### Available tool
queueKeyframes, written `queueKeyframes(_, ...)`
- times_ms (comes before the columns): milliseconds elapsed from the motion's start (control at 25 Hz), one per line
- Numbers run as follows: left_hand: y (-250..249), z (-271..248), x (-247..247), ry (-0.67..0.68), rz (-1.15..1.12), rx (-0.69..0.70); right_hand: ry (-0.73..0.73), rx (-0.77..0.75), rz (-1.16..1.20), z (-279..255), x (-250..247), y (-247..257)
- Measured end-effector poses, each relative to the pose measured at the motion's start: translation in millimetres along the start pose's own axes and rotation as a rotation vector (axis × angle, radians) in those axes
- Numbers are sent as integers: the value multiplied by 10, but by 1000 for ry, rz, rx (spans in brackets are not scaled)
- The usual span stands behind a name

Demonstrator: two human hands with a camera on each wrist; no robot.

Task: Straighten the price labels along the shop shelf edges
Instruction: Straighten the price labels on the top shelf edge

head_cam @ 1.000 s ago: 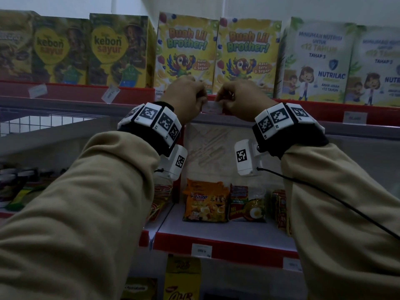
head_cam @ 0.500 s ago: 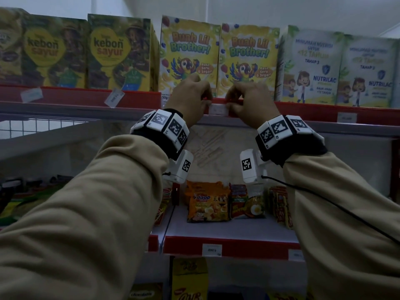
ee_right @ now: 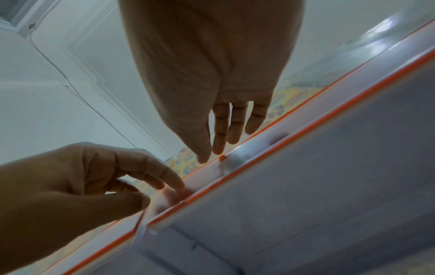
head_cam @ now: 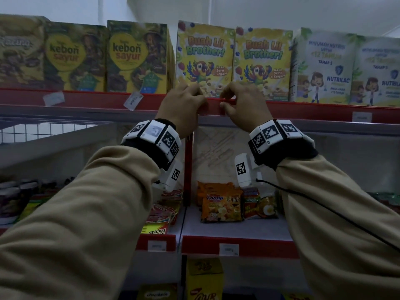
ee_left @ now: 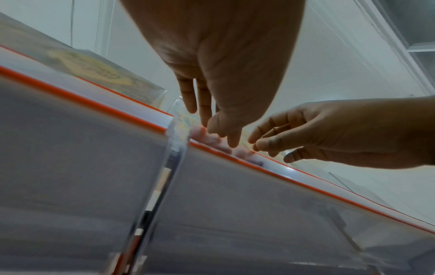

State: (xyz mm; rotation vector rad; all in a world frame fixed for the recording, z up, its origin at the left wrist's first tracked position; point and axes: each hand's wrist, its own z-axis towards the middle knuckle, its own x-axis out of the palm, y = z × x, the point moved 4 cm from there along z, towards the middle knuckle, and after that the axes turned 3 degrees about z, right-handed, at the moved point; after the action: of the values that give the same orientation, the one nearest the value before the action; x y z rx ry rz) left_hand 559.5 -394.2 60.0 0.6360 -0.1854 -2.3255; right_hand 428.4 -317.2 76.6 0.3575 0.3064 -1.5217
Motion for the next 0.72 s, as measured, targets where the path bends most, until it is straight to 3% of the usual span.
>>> queueKeyframes(280, 816, -476, -225, 1, 78, -72, -48, -49, 110, 92, 508, 640)
queueKeyframes(720, 960, -661, -155, 2, 3, -30, -188, 162, 204, 0, 675, 941)
